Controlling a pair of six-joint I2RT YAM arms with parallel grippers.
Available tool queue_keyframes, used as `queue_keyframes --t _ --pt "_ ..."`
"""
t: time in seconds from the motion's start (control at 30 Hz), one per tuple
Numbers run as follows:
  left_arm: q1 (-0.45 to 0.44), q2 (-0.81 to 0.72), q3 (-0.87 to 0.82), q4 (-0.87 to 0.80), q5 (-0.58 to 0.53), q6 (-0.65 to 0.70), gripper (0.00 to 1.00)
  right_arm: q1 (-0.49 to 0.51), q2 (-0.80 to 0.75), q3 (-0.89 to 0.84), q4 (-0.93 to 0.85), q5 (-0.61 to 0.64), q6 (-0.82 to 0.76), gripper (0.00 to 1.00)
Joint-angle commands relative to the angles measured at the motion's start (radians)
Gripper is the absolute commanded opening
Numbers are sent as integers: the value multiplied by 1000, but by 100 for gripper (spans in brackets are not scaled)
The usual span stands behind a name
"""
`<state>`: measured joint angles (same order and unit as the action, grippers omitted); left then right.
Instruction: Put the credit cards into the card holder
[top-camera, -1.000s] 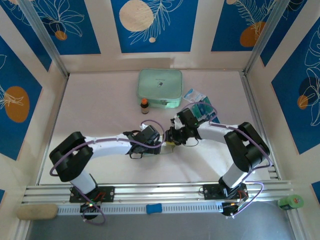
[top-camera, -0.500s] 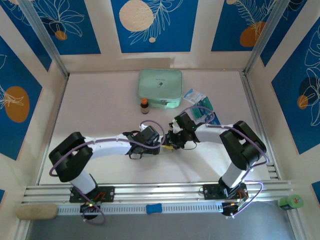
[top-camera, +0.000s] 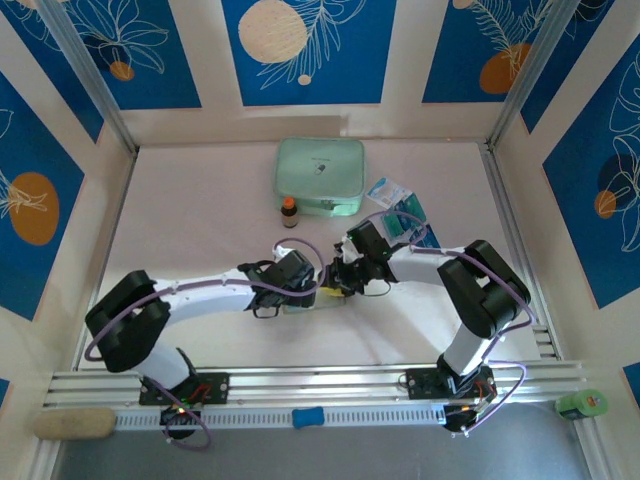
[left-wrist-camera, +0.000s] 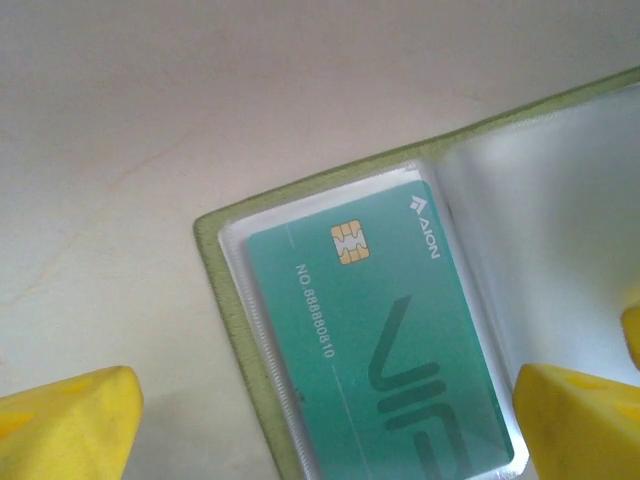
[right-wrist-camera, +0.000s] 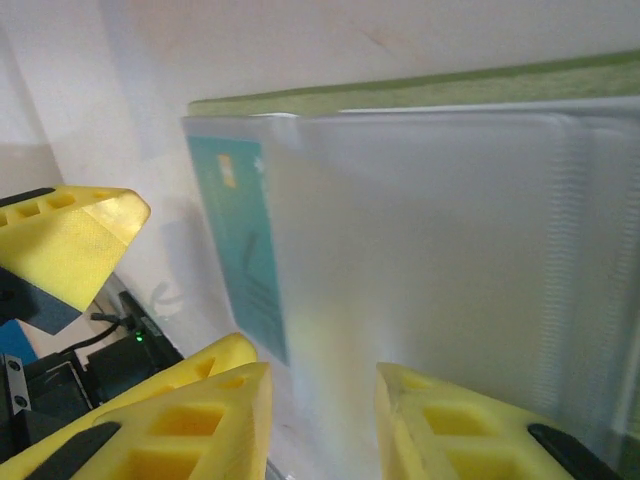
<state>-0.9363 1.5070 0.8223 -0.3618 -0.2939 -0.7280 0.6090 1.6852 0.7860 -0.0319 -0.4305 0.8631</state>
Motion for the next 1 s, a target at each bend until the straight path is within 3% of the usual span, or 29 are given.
queue_keyframes --t 0.0,0.23,0.5,0.97 --pt "-10 -78 9 25 -1 -4 96 15 12 28 33 -47 35 33" --pt "-1 -203 -32 -24 -64 -10 98 41 14 67 31 -58 54 33" --pt "35 -343 -114 -57 -97 -28 99 89 62 169 -36 -31 40 46" --pt "82 -415 -170 -60 -89 -28 100 132 198 289 -64 -21 39 47"
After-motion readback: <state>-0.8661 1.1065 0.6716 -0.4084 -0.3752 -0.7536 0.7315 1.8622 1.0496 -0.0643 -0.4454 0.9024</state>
